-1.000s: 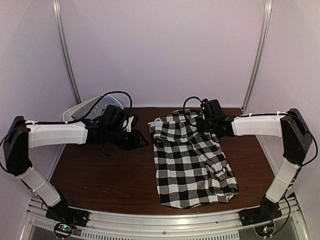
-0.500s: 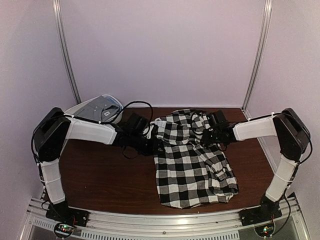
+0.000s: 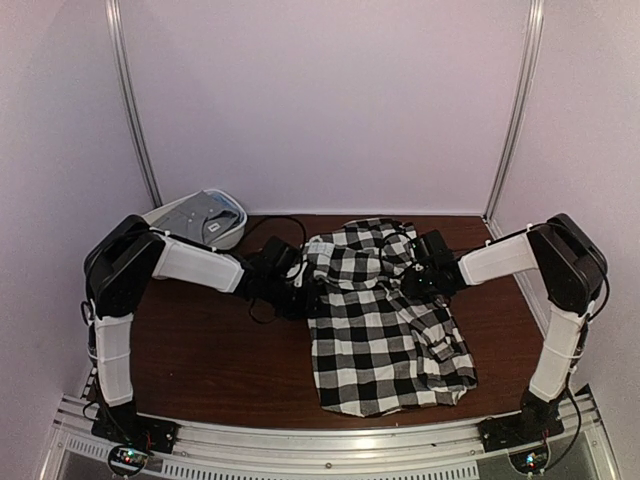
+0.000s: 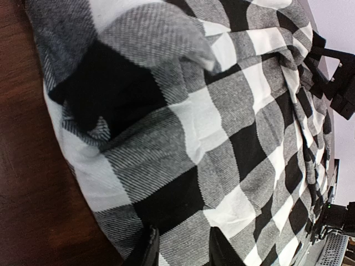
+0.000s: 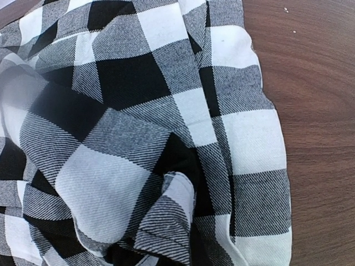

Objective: Fold and stack the long sleeve shirts
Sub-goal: Move the 1/3-folded shirt to the center of the board, then pick up the shirt from the center of the board, then fold the corner of the shirt at the center of the board, then fold the sleeve of the rectangle-folded shirt.

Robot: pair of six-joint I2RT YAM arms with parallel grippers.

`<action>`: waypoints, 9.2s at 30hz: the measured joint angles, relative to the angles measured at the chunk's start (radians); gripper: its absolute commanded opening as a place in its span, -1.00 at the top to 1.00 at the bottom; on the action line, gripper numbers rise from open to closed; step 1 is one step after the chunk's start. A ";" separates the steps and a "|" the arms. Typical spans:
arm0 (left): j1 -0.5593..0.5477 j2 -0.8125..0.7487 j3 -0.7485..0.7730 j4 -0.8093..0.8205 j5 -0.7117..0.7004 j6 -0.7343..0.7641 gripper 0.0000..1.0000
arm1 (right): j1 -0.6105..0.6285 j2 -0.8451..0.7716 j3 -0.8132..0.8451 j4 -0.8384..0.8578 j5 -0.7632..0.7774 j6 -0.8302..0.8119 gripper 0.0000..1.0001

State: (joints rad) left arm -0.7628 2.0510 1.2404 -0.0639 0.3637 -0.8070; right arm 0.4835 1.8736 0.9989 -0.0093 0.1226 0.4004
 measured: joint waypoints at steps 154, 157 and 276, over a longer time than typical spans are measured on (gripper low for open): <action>-0.367 -0.003 0.309 -0.486 0.053 0.309 1.00 | -0.259 -0.228 0.537 -0.293 -0.253 -0.133 1.00; -0.367 0.018 0.311 -0.487 0.064 0.310 1.00 | -0.259 -0.228 0.537 -0.294 -0.253 -0.135 1.00; -0.013 -0.125 0.112 -0.171 0.066 0.143 0.34 | 0.433 -0.201 0.129 -0.456 -0.249 0.003 0.87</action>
State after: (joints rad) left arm -0.7757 1.9259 1.3525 -0.2352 0.4297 -0.6640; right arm 0.9161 1.6722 1.1282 -0.4652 -0.1261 0.4030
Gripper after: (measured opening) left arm 0.330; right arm 0.047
